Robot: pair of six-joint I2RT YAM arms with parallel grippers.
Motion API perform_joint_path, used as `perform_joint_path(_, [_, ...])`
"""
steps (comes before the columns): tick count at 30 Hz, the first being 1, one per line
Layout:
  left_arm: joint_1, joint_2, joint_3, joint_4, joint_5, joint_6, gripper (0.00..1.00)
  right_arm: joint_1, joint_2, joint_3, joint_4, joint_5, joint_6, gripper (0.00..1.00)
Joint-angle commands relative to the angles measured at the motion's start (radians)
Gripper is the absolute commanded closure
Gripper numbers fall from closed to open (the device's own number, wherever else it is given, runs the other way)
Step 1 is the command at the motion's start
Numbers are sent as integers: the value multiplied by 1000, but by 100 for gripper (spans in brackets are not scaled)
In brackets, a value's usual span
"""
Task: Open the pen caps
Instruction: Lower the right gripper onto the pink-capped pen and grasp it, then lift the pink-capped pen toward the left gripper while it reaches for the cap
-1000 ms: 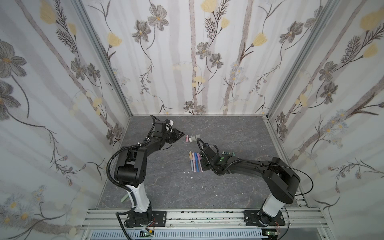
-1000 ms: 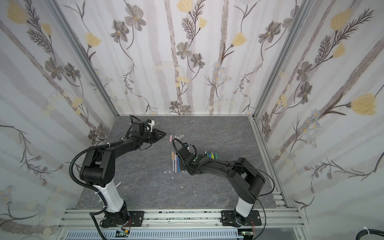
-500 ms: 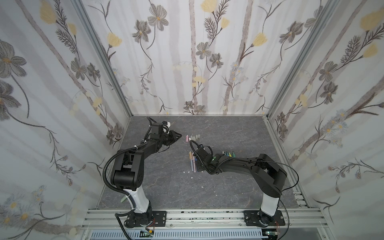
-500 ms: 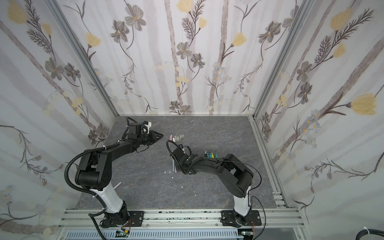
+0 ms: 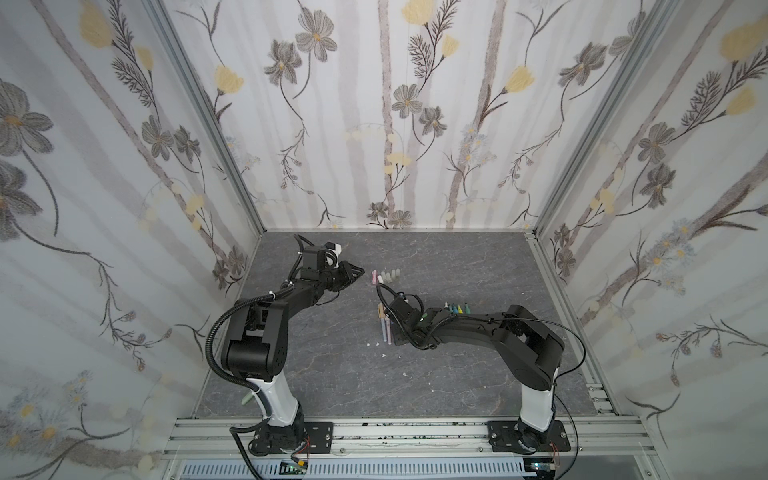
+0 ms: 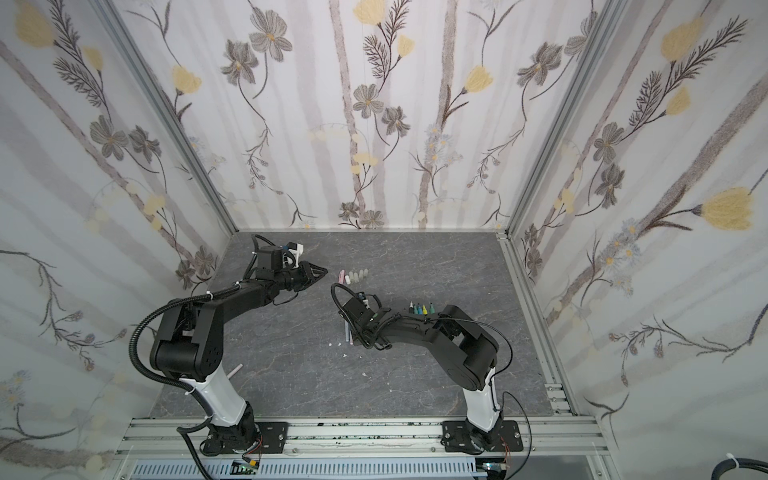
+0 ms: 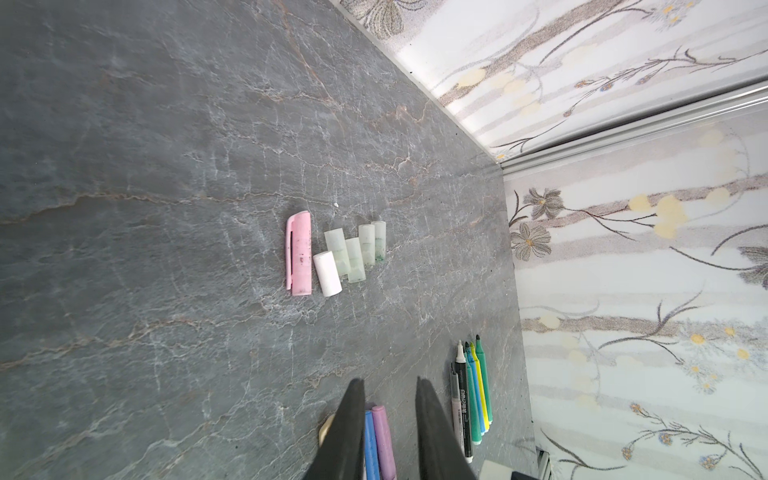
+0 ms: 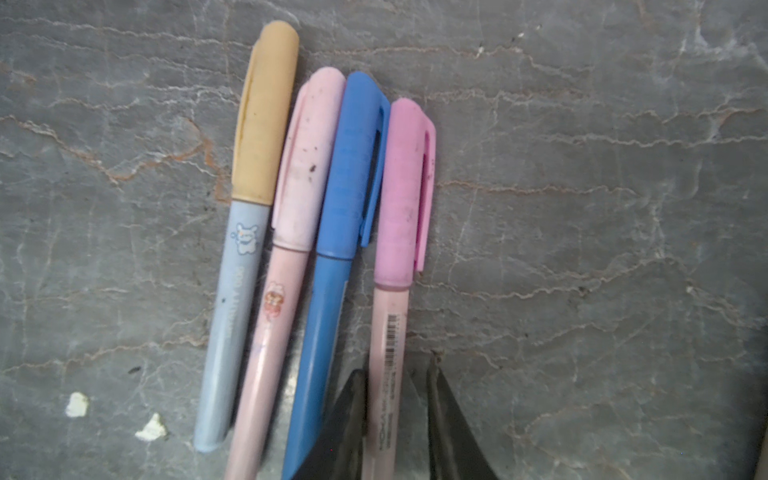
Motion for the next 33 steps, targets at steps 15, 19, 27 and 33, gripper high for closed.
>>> perform_joint_path(15, [-7,-38,-1,7,22,2,78,-20,-26,-42,-8,3,-21,94])
perform_joint_path(19, [-33,-43,3,-9,29,12,78,-59,-100,-82,1,2,-31,96])
perform_joint_path(27, [-145,-42,11,-14,64,14,75,-145,-301,-170,77,-95,-118,97])
perform_joint_path(33, [-254,-37,20,45,102,-46,72,-205,-414,-237,138,-172,-138,98])
